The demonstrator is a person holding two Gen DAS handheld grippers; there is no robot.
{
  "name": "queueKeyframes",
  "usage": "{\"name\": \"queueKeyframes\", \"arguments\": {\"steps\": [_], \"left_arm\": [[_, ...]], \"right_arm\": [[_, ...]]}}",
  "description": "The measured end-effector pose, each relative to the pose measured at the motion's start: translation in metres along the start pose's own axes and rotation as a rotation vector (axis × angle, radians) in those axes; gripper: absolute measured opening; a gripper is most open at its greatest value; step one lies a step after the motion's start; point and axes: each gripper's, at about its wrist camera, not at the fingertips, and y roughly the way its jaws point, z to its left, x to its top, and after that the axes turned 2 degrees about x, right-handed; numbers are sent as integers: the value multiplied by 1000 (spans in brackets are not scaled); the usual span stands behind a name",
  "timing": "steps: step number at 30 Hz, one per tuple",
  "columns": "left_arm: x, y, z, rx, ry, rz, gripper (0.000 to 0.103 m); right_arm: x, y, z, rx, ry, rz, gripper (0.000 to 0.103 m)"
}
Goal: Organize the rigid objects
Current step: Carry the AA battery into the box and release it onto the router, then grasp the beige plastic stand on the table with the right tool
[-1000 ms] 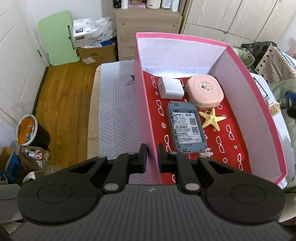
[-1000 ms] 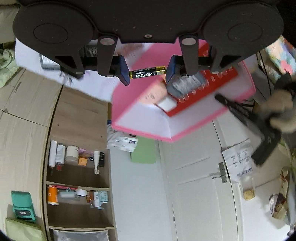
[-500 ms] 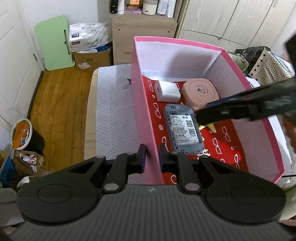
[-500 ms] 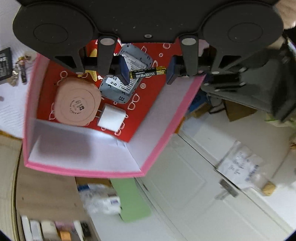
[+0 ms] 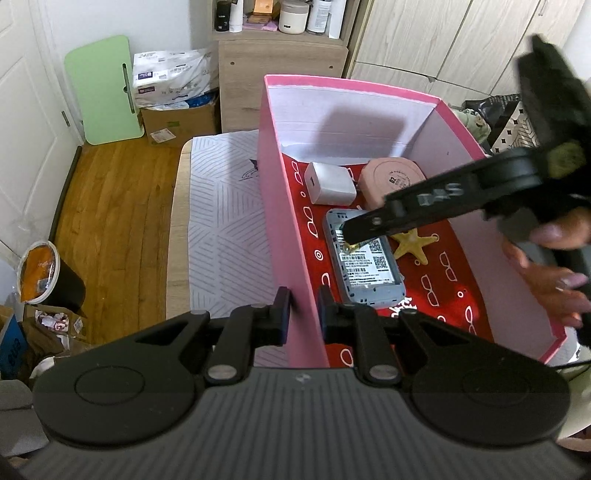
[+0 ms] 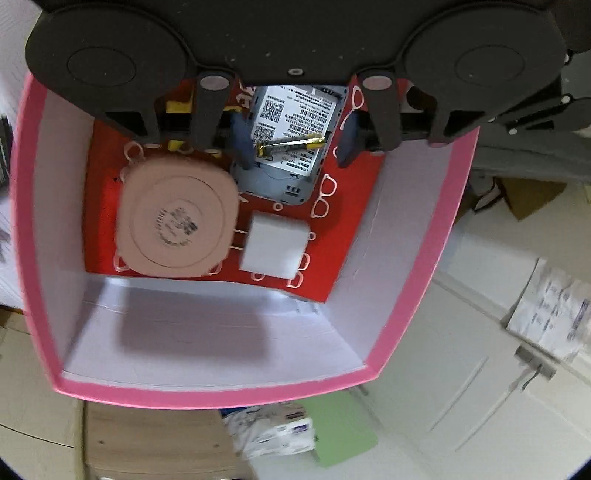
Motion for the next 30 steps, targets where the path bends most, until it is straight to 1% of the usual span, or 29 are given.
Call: {"name": "queueKeyframes", "arguments": {"steps": [2,4,7,12,15,18,24,30], "left_arm": [[-1,0,-1,5,7,-2,14],[0,-1,-2,9,11,-3,14],[0,0,-3,12,16,-2,14],[0,-1,-5,20,20,0,14],[0,0,-6,26,20,3,14],[1,-1,-7,32,22,10,14],[1,-3,-12,54,29,17,14],[4,-2,-17,82,47,28,14]], "right_arm": [[-8,-17,3,44,-37,-37,60],[-19,-40,6,78,-69,-96,61],[-38,-77,7,83,-128,-173,63],[-70,-127,-3,27,-192,-268,63],[-85,-146,-13,-61,-214,-336,63],[-102,-162,-27,-140,-208,-380,63],[-133,-183,-67,-215,-177,-427,63],[-154,-187,-101,-243,-154,-481,63]]}}
